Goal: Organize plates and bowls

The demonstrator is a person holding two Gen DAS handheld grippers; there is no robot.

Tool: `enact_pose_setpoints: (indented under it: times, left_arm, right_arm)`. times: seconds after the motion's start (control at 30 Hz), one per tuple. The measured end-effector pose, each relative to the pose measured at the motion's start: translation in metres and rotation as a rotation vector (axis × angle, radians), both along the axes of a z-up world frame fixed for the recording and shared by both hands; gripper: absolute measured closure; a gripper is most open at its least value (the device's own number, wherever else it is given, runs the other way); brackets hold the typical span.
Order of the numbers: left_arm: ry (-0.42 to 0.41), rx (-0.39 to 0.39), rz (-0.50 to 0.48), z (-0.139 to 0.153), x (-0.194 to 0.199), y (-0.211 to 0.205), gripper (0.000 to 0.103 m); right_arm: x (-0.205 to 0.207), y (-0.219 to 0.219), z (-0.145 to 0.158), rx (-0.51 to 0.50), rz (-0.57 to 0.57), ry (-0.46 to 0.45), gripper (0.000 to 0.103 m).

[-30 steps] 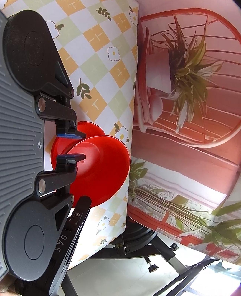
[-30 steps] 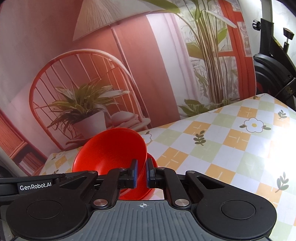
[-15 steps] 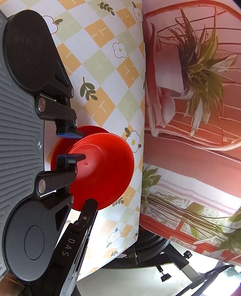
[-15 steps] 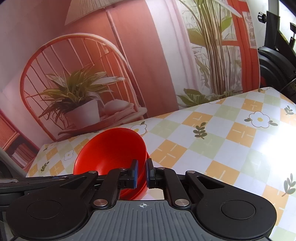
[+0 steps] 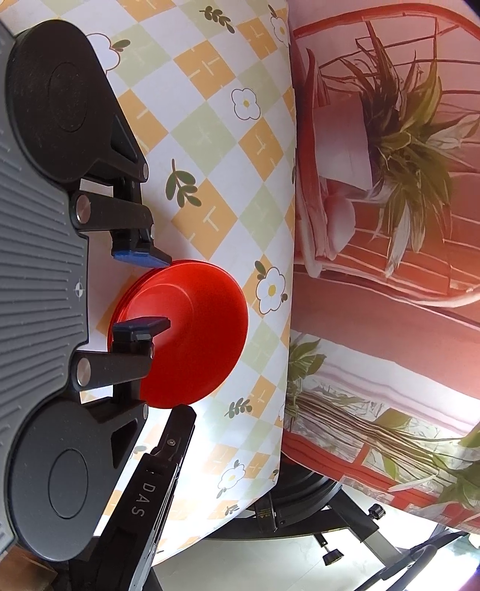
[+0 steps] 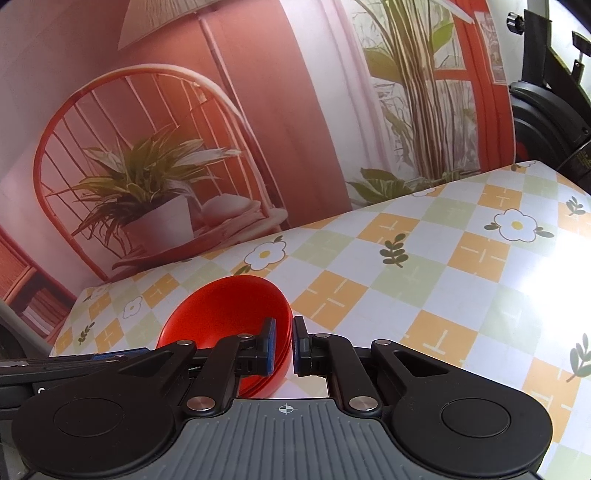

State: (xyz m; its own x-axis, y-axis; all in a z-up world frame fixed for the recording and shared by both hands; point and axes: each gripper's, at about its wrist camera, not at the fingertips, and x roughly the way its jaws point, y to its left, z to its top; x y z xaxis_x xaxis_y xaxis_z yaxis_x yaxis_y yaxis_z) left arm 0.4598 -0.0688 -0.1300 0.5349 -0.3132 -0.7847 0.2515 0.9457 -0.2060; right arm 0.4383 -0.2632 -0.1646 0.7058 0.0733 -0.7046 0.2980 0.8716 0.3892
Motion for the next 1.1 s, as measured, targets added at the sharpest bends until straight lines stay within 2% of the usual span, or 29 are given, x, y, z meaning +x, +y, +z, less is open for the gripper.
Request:
enact_pose_setpoints:
  times: [0.23,0.37,0.6,0.67,0.8,1.1]
  left_arm:
    - [0.019,-0.044,0.043,-0.006,0.008,0.008,0.071]
    - [0.065,-0.120,0.076,-0.017,0.014,0.011,0.071]
    - [0.097,-0.198,0.118,-0.034,0.027,0.012,0.073]
    - [0.087,-0.196,0.127,-0.035,0.028,0.011,0.074]
    - [0.079,-0.178,0.134,-0.036,0.028,0.012,0.086]
    - [0.076,-0.147,0.090,-0.021,0.013,0.012,0.086]
  right_arm:
    - [0.006,-0.001,-0.008,0.022,0.002,0.032,0.086]
    - [0.011,0.000,-0.015,0.045,0.012,0.062,0.085]
    - [0.016,0.000,-0.023,0.073,0.020,0.080,0.085]
    - [0.017,0.001,-0.023,0.072,0.028,0.083,0.085]
    - [0.017,0.002,-0.024,0.079,0.036,0.085,0.087]
    - [0.007,0.001,-0.010,0.061,0.025,0.061,0.092]
